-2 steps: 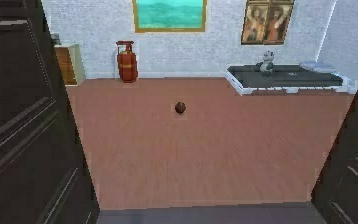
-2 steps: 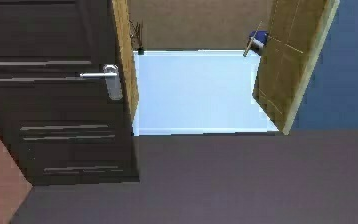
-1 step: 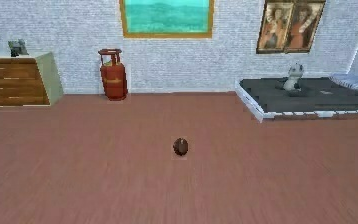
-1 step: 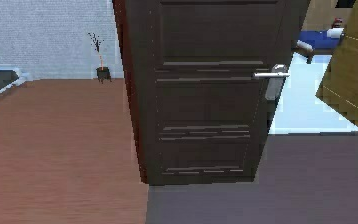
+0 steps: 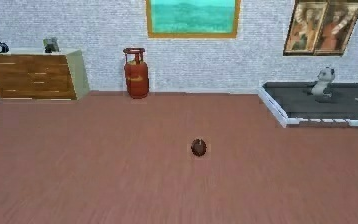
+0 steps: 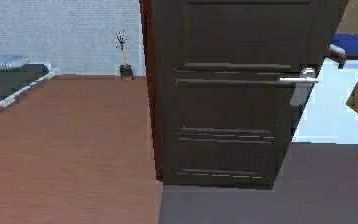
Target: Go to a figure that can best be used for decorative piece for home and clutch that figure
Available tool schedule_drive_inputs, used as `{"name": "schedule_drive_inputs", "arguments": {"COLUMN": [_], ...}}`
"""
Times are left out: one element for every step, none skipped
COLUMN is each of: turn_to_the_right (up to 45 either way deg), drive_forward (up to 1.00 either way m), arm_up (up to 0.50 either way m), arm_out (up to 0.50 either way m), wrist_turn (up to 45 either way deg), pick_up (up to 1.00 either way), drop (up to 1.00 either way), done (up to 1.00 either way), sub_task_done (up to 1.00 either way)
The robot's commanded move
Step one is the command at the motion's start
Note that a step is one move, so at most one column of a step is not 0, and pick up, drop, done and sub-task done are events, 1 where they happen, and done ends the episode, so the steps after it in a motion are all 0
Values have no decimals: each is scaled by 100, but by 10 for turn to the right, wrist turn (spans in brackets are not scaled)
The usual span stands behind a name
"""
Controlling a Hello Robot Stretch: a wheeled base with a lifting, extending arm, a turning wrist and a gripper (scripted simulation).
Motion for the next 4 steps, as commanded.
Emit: {"name": "schedule_drive_inputs", "arguments": {"turn_to_the_right": [0, -450, -60, 0], "drive_forward": [45, 0, 0, 50], "arm_up": [0, 0, 0, 0], "arm_out": [0, 0, 0, 0], "wrist_turn": [0, 0, 0, 0], "pick_up": [0, 0, 0, 0], "drop": [0, 0, 0, 0], "done": [0, 0, 0, 0], "sub_task_done": [0, 0, 0, 0]}}
